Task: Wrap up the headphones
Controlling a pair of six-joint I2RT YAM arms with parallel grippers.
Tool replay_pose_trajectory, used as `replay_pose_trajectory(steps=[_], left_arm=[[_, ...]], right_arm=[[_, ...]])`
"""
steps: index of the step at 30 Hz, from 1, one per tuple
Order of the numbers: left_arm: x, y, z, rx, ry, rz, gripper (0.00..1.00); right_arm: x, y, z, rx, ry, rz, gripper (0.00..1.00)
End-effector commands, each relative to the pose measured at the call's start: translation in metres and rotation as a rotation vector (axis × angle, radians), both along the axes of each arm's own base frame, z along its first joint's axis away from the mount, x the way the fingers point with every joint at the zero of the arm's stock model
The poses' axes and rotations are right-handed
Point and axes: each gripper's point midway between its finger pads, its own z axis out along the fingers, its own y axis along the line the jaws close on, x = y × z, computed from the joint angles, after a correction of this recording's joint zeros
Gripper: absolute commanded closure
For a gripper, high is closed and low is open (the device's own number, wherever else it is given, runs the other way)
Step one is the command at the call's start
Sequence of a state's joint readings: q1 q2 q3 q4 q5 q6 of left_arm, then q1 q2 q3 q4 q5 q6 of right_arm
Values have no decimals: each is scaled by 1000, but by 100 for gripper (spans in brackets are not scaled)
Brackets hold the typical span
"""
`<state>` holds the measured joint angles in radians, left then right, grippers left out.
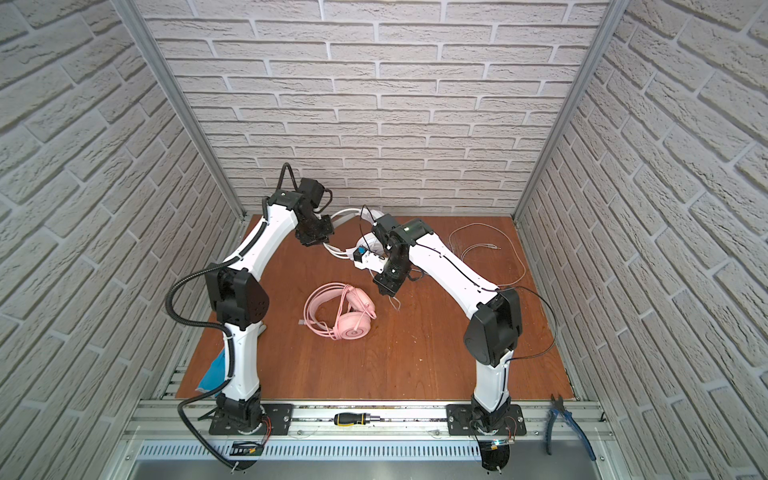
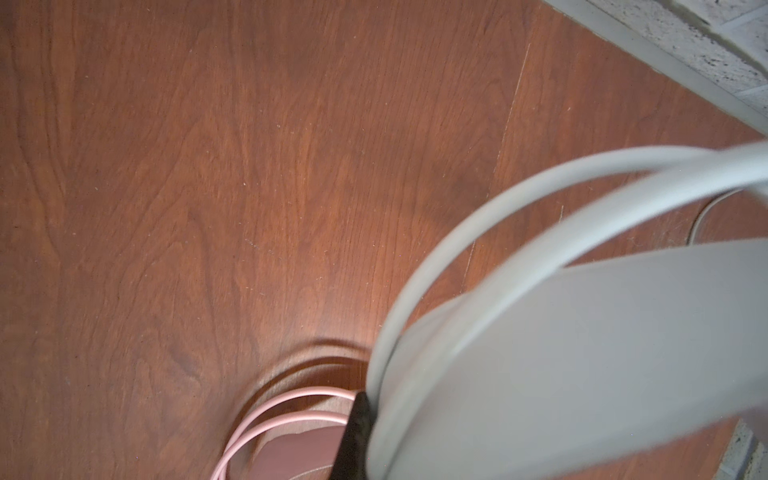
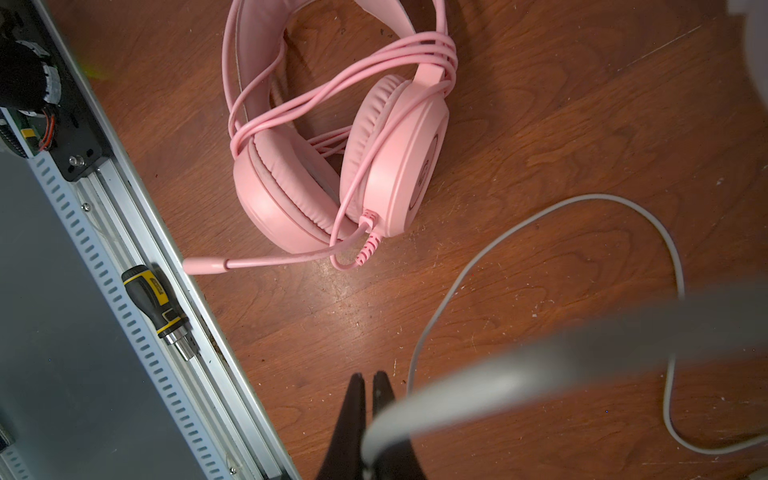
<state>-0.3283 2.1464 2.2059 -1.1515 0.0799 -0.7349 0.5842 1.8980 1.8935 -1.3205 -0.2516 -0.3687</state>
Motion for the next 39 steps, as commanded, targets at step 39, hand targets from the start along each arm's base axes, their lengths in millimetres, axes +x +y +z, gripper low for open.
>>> replay_pose_trajectory(steps=[39], left_arm=[[-17, 7, -10, 202, 27, -87, 100]], right_arm=[[49, -46, 24, -21, -36, -229, 94]])
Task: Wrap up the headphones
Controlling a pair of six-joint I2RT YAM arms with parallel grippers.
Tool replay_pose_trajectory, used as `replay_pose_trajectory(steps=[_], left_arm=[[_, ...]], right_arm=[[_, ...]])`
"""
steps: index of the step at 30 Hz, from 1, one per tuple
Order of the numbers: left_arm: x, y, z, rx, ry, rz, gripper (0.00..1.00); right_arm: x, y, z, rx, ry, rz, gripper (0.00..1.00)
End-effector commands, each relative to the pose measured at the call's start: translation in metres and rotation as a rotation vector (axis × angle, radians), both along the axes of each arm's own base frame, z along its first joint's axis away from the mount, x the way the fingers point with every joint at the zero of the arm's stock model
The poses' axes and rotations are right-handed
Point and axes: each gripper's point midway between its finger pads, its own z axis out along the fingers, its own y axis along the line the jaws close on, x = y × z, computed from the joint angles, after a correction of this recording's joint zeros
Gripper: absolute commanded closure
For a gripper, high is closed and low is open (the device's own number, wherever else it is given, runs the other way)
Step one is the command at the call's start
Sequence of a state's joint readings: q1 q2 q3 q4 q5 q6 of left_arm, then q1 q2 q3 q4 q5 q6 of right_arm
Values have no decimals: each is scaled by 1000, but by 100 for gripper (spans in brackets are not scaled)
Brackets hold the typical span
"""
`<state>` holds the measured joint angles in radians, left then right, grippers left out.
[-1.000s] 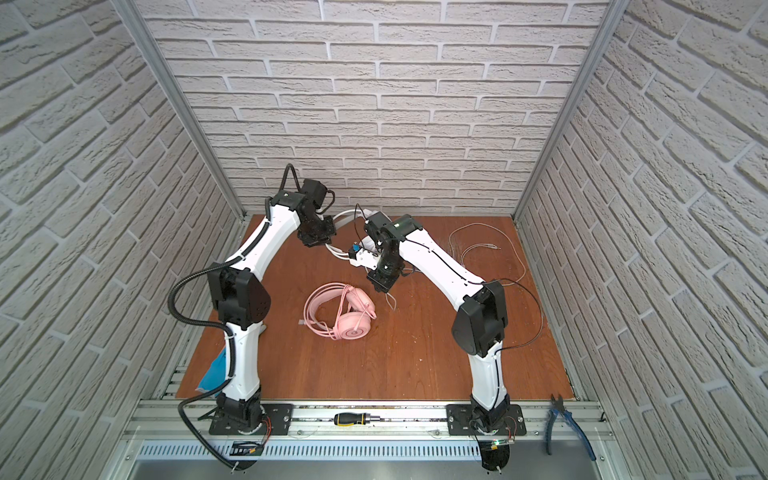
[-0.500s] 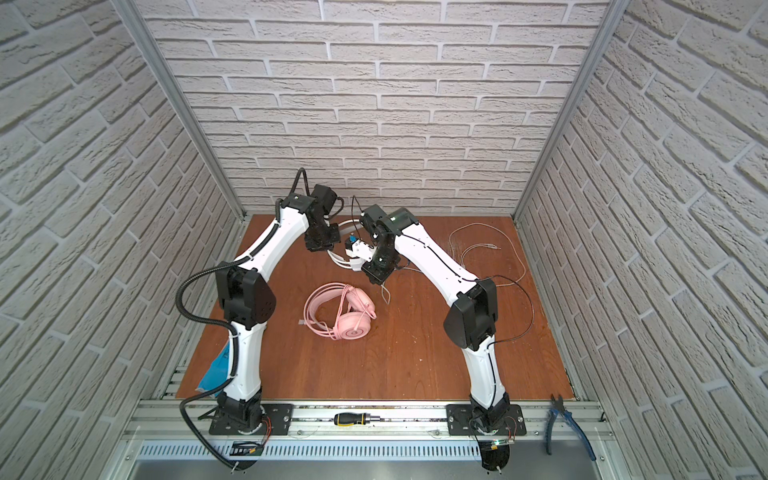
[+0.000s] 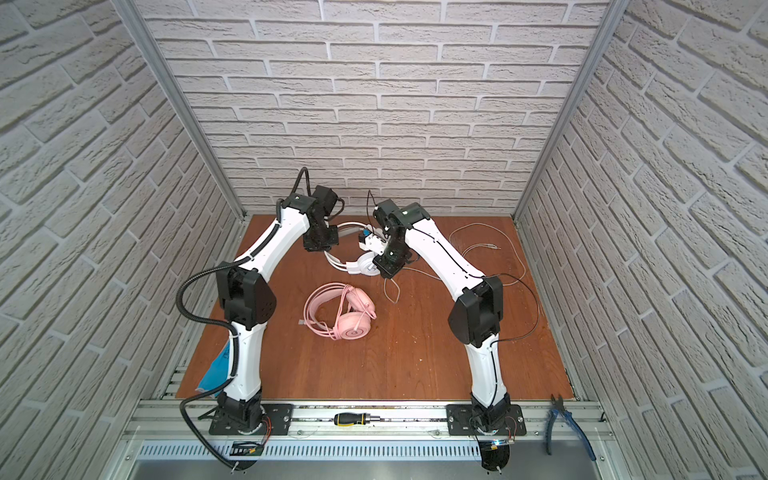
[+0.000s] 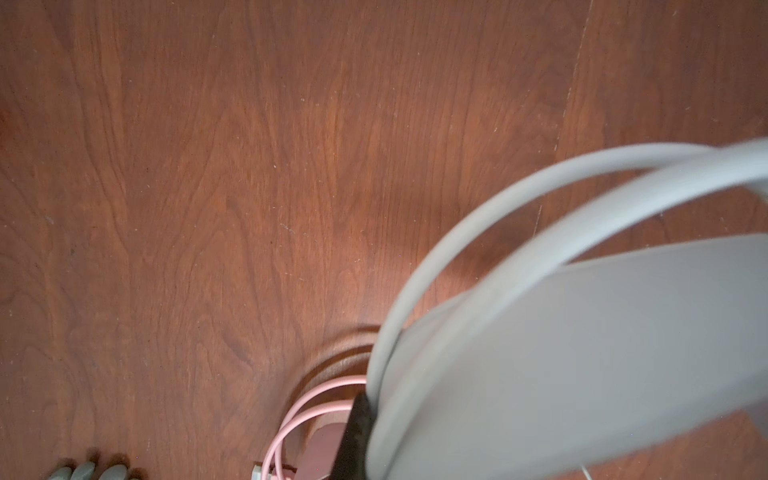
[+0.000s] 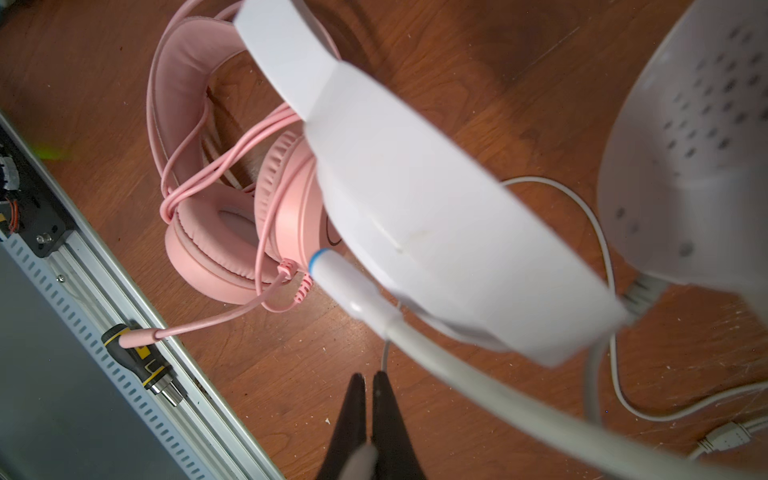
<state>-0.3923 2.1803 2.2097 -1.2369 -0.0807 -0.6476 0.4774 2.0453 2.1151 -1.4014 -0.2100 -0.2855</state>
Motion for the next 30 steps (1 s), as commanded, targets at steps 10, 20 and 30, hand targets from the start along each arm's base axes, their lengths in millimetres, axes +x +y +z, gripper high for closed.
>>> replay_pose_trajectory(steps=[10, 20, 30], left_arm=[[10, 43, 45, -91, -87, 98, 100], [11, 56, 76, -186, -172, 82, 100], [12, 46, 101, -368, -233, 54, 100]], right_arm=[[-13, -91, -13, 37, -6, -268, 94], [-9, -124, -65, 69, 40, -518, 93], [5, -134, -114, 130, 48, -689, 90]])
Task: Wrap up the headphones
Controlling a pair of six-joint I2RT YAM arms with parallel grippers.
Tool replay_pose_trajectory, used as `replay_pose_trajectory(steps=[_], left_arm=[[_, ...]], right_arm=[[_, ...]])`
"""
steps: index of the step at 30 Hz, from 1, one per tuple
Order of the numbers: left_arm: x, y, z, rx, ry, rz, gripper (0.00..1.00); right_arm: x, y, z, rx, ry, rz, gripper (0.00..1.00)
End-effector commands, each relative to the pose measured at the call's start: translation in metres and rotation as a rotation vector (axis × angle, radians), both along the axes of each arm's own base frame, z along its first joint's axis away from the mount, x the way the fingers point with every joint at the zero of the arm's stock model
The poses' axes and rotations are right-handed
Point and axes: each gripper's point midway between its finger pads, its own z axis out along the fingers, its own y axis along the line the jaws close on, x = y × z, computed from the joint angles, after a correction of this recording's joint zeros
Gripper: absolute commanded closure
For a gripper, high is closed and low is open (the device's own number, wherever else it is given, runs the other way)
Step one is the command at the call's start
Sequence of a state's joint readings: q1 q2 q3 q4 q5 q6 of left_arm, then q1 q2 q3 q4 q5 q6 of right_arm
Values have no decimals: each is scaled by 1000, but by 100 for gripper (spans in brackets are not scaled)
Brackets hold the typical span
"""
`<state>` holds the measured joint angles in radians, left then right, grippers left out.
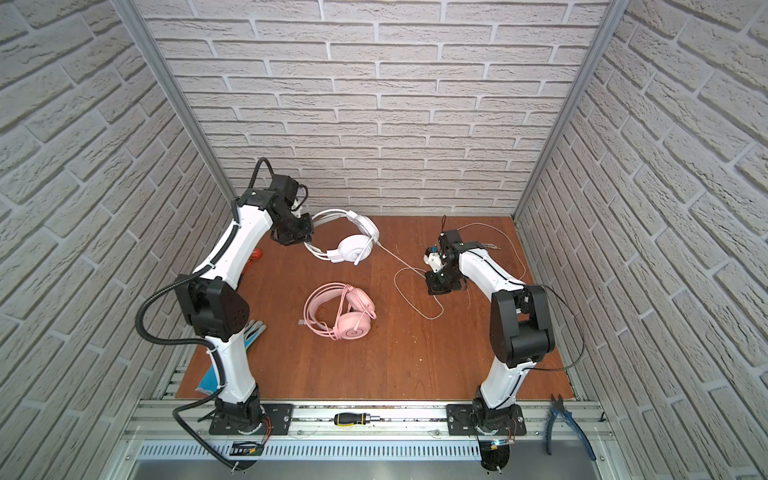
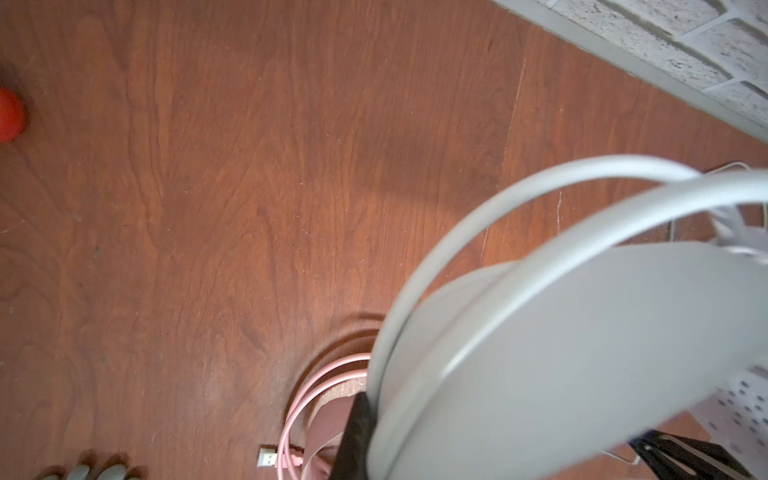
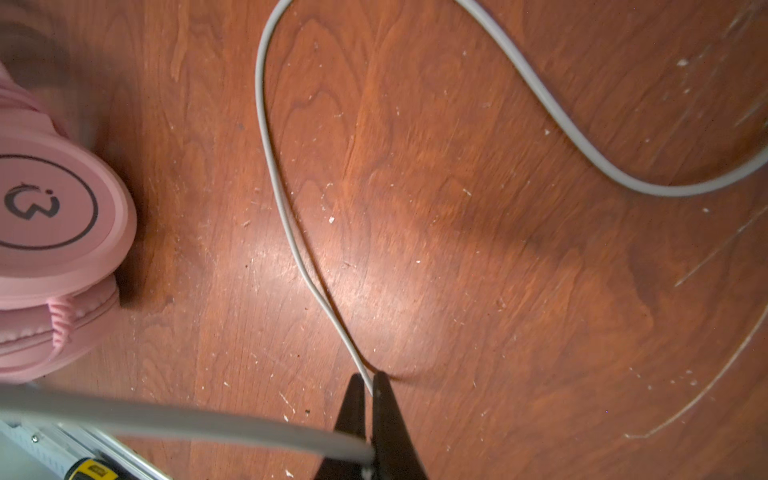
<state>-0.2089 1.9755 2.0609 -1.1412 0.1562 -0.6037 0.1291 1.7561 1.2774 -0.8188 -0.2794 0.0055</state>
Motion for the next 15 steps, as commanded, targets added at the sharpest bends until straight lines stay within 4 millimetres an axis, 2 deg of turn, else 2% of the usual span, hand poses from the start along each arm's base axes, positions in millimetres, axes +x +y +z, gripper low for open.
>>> replay_pose_trajectory(steps=[1, 7, 11, 15], left_arm=[[13, -5, 49, -132, -154, 2, 100], [12, -14, 44, -183, -142, -17, 100], [10, -16, 39, -190, -127, -19, 100], [9, -16, 37, -192, -123, -17, 100]], right_arm=[[12, -1, -11, 33, -23, -87, 89], [18, 6, -27, 91, -46, -143, 81], [24, 14, -30, 156, -72, -169, 75], [34, 23, -29, 230, -113, -212, 64]])
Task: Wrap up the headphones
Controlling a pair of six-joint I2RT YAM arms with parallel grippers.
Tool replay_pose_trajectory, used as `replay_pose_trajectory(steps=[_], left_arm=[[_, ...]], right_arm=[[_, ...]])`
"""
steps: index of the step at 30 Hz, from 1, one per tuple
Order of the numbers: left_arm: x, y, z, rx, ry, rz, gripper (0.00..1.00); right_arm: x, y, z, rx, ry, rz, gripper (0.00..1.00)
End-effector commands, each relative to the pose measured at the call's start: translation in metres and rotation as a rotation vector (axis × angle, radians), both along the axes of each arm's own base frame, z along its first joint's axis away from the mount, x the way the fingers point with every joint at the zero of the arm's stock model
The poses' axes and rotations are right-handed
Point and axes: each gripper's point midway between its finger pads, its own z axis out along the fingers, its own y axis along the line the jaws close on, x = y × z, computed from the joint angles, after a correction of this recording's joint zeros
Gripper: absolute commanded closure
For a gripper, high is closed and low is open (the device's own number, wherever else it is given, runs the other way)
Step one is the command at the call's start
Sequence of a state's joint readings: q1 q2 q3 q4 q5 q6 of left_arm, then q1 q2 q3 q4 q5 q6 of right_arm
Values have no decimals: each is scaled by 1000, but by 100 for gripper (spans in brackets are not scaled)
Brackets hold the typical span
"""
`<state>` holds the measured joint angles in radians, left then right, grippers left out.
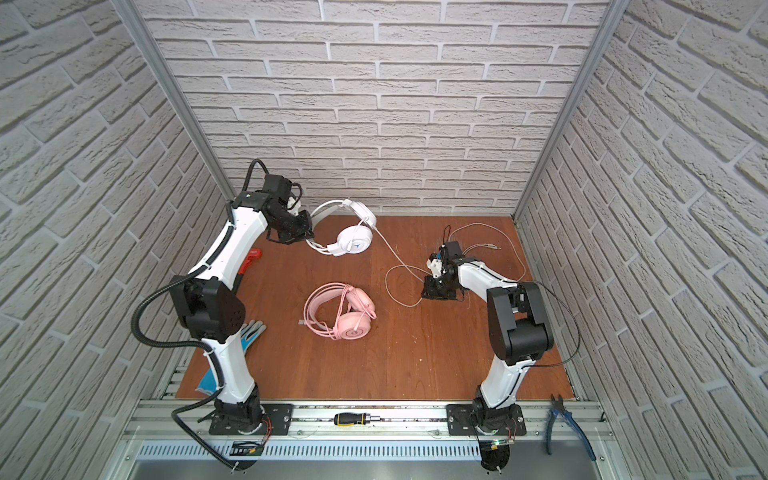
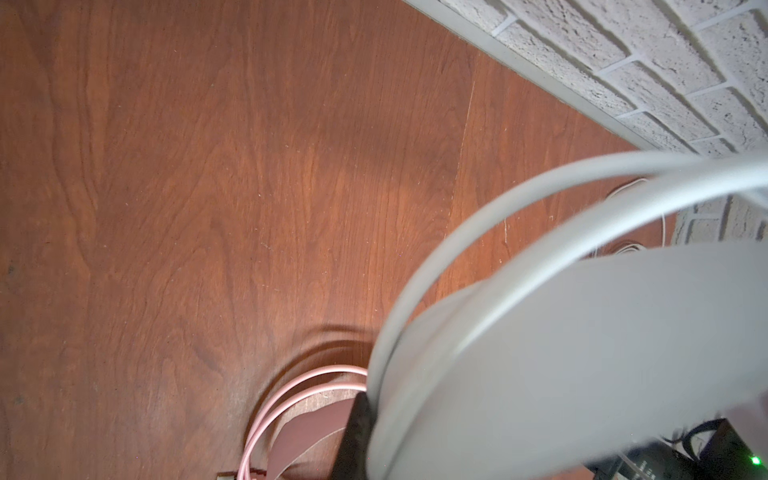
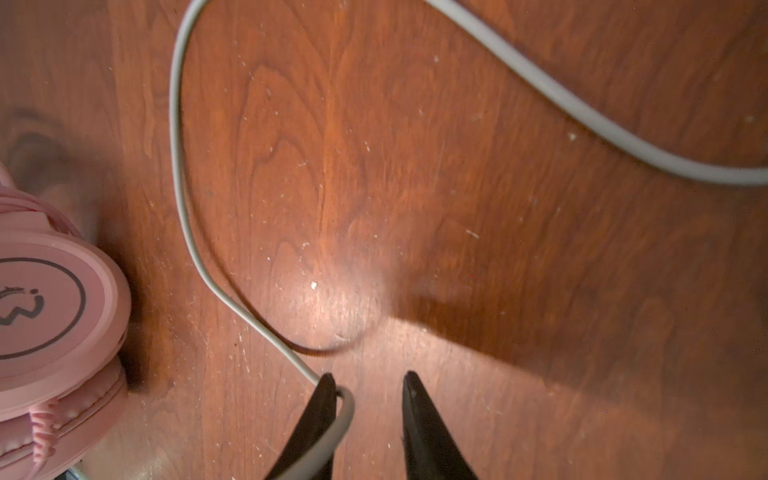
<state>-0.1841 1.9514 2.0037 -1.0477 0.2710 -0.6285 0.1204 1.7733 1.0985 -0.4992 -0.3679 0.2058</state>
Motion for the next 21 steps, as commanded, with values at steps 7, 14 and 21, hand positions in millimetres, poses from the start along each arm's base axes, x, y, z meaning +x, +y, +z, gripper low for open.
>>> replay_pose_trajectory(steps=[7, 14, 21], left_arm=[[3, -6, 31, -72, -92, 1, 100], [7, -7, 32, -80, -99, 24, 100], [8, -4, 25, -68, -82, 39, 100]], right_arm=[[26, 20, 7, 209, -160, -141, 48], [18, 29, 3, 266, -203, -161, 71], [15, 18, 42, 191, -337, -117, 89]])
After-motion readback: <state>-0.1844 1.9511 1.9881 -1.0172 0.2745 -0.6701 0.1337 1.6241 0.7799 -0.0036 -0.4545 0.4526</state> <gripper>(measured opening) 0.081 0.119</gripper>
